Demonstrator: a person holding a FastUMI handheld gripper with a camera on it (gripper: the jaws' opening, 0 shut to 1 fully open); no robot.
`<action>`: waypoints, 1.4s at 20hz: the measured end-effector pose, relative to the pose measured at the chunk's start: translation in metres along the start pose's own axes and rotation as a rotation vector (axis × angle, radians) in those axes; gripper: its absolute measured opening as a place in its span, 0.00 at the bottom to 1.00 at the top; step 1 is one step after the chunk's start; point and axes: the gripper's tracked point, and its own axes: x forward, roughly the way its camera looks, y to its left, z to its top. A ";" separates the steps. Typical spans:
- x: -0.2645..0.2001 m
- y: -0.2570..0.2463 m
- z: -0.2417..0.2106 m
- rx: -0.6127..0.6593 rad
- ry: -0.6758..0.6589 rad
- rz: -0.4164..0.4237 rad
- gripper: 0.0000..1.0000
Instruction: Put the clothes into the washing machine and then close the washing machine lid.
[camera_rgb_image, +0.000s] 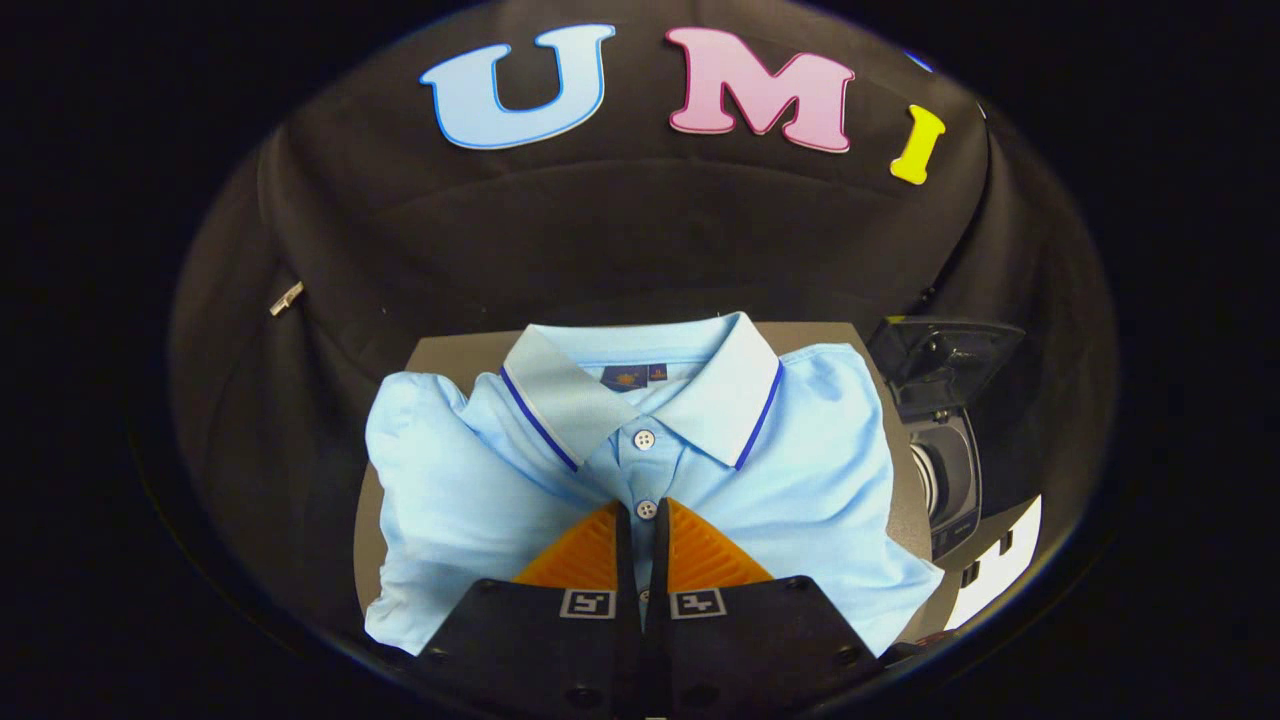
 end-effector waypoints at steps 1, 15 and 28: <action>-0.004 0.000 0.002 0.002 -0.034 0.009 0.05; -0.091 0.008 0.057 -0.113 -0.450 0.005 0.05; -0.129 0.004 0.086 -0.061 -0.593 0.036 0.05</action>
